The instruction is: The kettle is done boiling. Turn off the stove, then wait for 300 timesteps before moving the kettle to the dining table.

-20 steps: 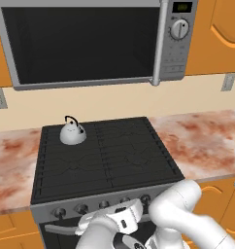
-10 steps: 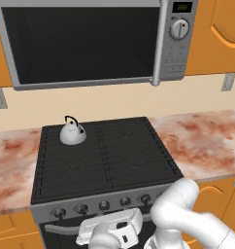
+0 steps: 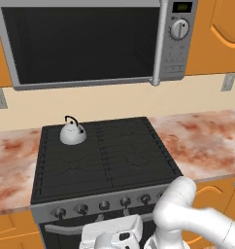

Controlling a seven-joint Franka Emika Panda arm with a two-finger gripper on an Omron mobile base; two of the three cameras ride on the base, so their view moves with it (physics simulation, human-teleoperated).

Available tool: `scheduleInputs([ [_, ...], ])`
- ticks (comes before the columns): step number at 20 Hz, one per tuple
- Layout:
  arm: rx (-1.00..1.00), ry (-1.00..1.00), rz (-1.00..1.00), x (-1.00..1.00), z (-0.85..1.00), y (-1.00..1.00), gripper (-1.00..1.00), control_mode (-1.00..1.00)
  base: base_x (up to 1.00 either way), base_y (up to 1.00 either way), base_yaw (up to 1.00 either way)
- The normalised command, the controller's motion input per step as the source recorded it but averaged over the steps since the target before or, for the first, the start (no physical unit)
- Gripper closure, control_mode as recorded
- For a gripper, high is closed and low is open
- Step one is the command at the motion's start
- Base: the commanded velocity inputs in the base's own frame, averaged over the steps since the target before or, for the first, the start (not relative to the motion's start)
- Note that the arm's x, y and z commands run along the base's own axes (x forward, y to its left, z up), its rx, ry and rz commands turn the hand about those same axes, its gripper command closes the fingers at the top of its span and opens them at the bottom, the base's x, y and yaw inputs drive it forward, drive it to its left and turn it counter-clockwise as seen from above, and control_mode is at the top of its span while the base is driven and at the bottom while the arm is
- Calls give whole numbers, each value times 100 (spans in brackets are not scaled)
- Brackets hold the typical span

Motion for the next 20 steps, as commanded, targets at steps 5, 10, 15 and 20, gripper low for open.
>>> scheduleInputs([
  [5,-8,0,2,31,-19,2,-100,-100,0,0,0],
  [10,-3,-1,4,14,-19,25,-100,-100,0,0,0],
  [15,-1,-5,7,0,-25,31,-100,-100,0,0,0],
  [20,0,-2,5,6,-18,18,-100,-100,0,0,0],
])
